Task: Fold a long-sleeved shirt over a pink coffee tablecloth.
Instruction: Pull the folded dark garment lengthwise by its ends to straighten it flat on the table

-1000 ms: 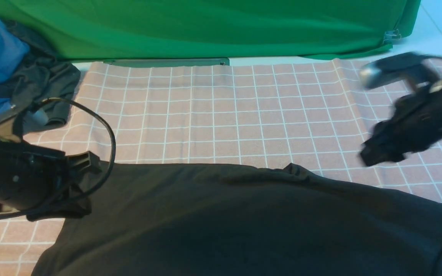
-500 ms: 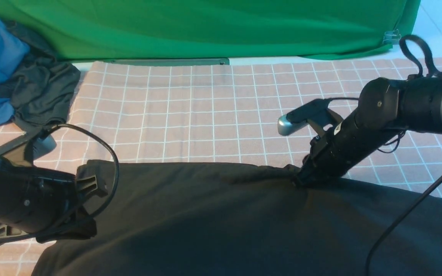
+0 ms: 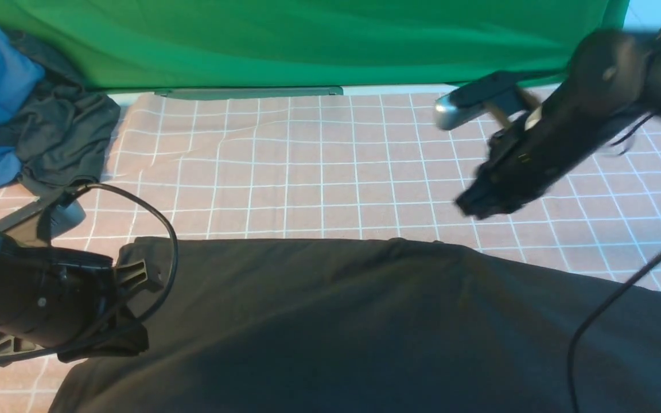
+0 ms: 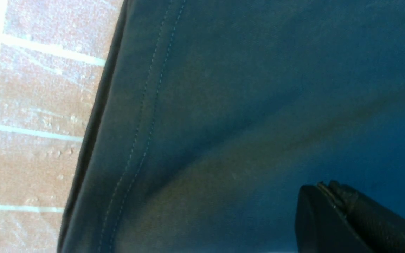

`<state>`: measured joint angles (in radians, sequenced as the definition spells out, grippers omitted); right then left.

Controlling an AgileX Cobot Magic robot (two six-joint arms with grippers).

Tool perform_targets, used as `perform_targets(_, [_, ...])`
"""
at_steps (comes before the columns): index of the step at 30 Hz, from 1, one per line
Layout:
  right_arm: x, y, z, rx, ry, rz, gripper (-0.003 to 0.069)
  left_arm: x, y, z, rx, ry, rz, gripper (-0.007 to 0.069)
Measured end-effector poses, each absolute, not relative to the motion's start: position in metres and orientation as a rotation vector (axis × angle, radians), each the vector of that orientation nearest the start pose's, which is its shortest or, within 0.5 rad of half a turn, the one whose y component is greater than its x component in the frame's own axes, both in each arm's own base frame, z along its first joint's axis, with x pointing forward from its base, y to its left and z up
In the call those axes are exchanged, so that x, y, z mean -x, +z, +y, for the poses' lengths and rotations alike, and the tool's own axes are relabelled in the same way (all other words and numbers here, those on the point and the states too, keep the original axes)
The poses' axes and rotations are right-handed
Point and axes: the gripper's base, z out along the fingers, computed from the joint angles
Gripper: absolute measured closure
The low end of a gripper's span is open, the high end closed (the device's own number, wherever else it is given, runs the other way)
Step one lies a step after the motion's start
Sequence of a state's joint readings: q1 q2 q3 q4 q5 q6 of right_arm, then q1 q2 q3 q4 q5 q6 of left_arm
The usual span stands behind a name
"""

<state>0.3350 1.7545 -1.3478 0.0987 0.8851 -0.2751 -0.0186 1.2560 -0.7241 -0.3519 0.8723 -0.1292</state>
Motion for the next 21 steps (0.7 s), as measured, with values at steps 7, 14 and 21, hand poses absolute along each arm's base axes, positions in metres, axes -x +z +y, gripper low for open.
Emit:
perform_targets(7, [-0.304, 0.288, 0.056, 0.529, -0.071, 2.832, 0.0617, -0.208, 0.231, -0.028, 0.378, -0.453, 2.861, 0.0613])
perform_targets(14, [-0.260, 0.246, -0.023, 0.061, -0.108, 3.044, 0.0528, -0.207, 0.231, -0.028, 0.344, -0.449, 2.876, 0.0613])
perform_targets(21, [-0.232, 0.194, -0.059, -0.275, -0.032, 3.062, 0.0090, -0.212, 0.231, -0.025, 0.317, -0.397, 2.824, 0.0613])
